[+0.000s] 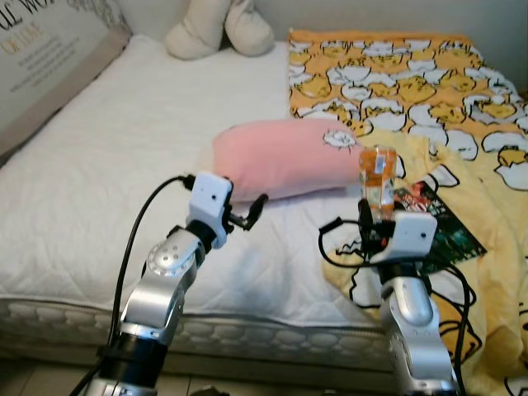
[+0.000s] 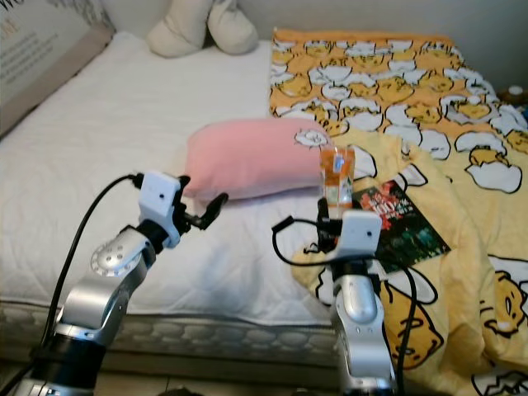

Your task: Clean up the room

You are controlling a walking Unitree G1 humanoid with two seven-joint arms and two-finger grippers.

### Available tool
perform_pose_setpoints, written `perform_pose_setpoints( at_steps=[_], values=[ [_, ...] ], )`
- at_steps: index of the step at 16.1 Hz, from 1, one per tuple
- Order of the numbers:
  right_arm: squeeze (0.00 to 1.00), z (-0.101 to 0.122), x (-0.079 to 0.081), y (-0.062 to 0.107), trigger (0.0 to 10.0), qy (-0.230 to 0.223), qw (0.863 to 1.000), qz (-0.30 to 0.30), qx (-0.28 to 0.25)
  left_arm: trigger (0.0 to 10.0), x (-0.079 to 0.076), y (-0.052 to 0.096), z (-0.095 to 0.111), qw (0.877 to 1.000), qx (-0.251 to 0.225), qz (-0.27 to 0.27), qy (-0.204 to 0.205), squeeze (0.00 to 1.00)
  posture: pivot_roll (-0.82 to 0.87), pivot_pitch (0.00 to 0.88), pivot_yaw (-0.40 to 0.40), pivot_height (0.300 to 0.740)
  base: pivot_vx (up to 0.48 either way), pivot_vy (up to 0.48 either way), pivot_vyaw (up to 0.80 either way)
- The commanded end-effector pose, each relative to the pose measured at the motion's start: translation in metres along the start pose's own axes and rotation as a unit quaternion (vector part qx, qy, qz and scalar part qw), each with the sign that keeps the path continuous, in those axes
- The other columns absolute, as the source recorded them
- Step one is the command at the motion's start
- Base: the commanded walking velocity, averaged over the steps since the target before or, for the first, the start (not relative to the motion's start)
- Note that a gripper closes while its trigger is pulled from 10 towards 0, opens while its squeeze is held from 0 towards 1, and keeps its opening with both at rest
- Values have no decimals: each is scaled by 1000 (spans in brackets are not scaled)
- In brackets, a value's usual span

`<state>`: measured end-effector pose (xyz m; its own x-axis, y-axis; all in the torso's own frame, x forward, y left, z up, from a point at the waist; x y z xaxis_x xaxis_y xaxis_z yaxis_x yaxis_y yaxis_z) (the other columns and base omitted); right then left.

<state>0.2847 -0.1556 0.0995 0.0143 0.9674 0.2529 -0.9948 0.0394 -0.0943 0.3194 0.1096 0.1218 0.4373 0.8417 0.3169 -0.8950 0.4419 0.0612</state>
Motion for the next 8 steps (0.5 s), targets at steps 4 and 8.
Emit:
perform_pose_setpoints(
  at_steps=[4, 8],
  values=[
    [0, -8, 2, -8, 0, -18, 999, 10, 31, 10000, 5, 0, -9, 999, 20, 33, 8, 0, -28, 0, 10, 736, 0, 0, 0],
    [0, -4, 0, -10, 0, -19, 999, 6, 25, 10000, 6, -3, 3, 999, -5, 52, 0, 0, -29, 0, 2, 736, 0, 0, 0]
  ],
)
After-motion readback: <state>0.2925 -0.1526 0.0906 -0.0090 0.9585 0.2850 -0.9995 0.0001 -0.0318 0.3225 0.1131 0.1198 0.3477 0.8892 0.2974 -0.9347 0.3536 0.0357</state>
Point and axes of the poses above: a point about 5 cm out from each wrist's last joint towards the gripper, its own y axis pointing back from the gripper into the wrist, its own z axis along the axis of the wrist's last joint, x = y × z, the point moved 2 cm from there along -y, pointing out of the wrist towards the gripper, and after that the axes turned 15 degrees about -y, right-handed, at the moved point
